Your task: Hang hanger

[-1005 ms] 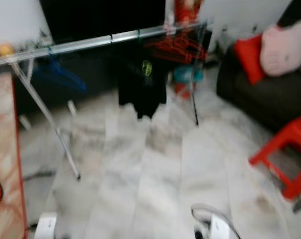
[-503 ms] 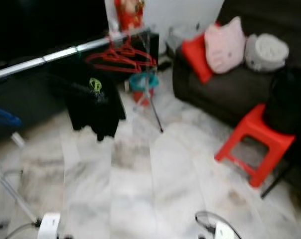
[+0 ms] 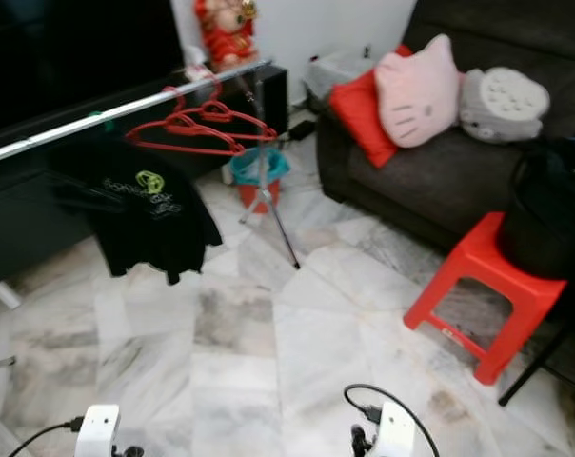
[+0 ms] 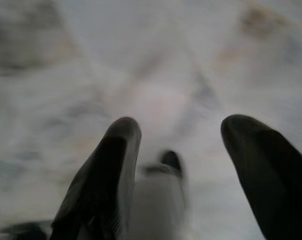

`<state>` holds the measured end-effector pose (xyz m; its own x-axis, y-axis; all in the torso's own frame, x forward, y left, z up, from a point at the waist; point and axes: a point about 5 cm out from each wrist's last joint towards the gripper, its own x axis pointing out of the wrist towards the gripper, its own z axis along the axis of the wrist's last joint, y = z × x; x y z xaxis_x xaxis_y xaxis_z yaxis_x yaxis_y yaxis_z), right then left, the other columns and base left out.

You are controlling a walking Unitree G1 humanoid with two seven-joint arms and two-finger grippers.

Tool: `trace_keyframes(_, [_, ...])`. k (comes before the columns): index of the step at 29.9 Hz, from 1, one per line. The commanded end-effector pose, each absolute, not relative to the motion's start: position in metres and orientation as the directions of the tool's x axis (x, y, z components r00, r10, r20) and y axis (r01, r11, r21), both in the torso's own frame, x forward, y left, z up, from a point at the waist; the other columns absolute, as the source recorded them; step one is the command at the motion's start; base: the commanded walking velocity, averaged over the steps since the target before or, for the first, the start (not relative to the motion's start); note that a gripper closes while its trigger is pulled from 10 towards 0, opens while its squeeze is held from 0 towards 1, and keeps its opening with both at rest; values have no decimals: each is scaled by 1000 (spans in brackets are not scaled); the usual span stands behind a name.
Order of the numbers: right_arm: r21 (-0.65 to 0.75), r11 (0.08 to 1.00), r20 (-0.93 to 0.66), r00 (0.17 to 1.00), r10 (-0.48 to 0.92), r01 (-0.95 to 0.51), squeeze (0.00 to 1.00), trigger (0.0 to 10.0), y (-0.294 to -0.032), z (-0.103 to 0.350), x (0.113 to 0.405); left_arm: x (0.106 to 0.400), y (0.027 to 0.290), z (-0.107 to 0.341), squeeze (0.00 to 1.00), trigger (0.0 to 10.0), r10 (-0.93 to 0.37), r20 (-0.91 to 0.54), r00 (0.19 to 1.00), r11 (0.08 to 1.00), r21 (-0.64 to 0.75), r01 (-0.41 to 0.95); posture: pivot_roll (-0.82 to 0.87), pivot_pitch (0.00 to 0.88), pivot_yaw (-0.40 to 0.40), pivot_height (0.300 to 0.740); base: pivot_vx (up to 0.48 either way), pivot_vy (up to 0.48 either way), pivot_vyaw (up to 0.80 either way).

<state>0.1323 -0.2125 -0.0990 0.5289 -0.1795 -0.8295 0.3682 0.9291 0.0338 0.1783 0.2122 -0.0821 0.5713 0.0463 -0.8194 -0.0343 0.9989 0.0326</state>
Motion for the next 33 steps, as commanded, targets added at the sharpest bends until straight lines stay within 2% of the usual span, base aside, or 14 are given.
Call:
trace_keyframes(1, [48, 929, -807, 563, -180, 367, 0, 10000, -220, -94, 140, 177, 223, -80, 0, 10000, 73, -818, 571, 997, 56, -47, 41, 0, 23, 740, 371, 0, 0])
trace_keyframes(4, [41, 925, -807, 559, -192, 377, 0, 10000, -233, -93, 134, 177, 223, -80, 0, 10000, 74, -818, 570, 997, 56, -49, 42, 0, 21, 740, 369, 0, 0])
trace_keyframes(10, [34, 922, -809, 552, -200, 385, 0, 10000, -242, -93, 130, 176, 223, -81, 0, 10000, 78, -819, 569, 997, 56, -56, 43, 0, 21, 740, 366, 0, 0])
trace_keyframes(19, [37, 925, -816, 546, -191, 378, 0, 10000, -236, -94, 132, 176, 229, -80, 0, 10000, 94, -815, 571, 995, 60, -78, 43, 0, 19, 740, 363, 0, 0])
trace_keyframes(24, [39, 932, -819, 546, -177, 359, 0, 10000, -223, -93, 144, 175, 234, -79, 0, 10000, 99, -813, 574, 995, 70, -74, 42, 0, 18, 740, 360, 0, -695])
trace_keyframes(33, [36, 932, -818, 546, -180, 362, 0, 10000, -226, -91, 150, 177, 235, -77, 0, 10000, 101, -806, 584, 995, 70, -76, 38, 0, 18, 740, 350, 0, -733])
